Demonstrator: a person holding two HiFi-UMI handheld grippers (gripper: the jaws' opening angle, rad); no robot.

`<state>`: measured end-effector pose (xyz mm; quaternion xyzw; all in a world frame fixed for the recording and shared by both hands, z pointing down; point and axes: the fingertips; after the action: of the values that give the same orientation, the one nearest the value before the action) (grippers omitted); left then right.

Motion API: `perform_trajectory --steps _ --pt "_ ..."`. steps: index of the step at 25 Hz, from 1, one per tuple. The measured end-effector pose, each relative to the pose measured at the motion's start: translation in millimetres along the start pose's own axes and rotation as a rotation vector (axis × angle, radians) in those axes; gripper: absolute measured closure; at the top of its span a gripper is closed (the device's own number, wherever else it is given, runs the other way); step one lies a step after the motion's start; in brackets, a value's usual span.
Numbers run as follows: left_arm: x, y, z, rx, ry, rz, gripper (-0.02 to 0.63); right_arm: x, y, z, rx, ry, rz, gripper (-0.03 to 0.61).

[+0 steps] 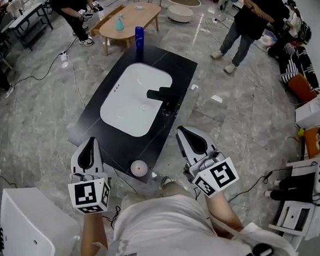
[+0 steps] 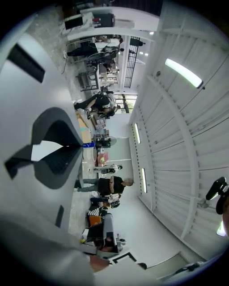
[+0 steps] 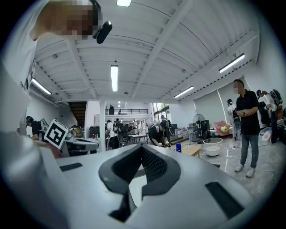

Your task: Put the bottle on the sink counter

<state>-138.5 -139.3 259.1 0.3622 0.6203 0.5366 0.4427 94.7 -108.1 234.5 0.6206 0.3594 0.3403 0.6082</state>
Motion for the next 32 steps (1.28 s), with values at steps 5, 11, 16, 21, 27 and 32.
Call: perform_trajectory --steps 5,11,16,21,27,32 --pt "18.2 -50.8 -18.2 0.026 -0.053 0.100 0.600 -9.9 -22.7 10.0 0.036 -0.015 0.028 0.568" --pt "40.3 -97.1 -29.7 0.063 -0.096 0.229 0.600 -14.0 -44.4 24.1 0.071 -0.008 0.057 0.568" --pt "51.5 -111.4 -35.0 0.092 -0.102 0.281 0.600 -10.3 -51.9 34.4 0.079 0.009 0.068 0.568" --pt "65.6 -111.8 -46.8 0.113 -0.143 0.332 0.600 -11.0 -59.4 26.8 0.092 -0.012 0.077 0.569" --pt "73.4 -95.2 -47.6 0.128 -0.159 0.307 0.600 -4.3 -59.1 20.2 0.095 -0.023 0.077 0.568" --pt "72.6 -85.5 -48.3 0.158 -0.156 0.296 0.600 -1.5 -51.0 15.7 0.076 -0.021 0.065 0.569"
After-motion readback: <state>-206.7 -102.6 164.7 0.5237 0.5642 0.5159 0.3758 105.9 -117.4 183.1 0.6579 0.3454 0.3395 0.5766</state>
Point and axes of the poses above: the fingertips, and each gripper's own axes: x backward along the fingers, z to its right, y out of its underside, and after that the axes turned 7 degrees about x, right-handed
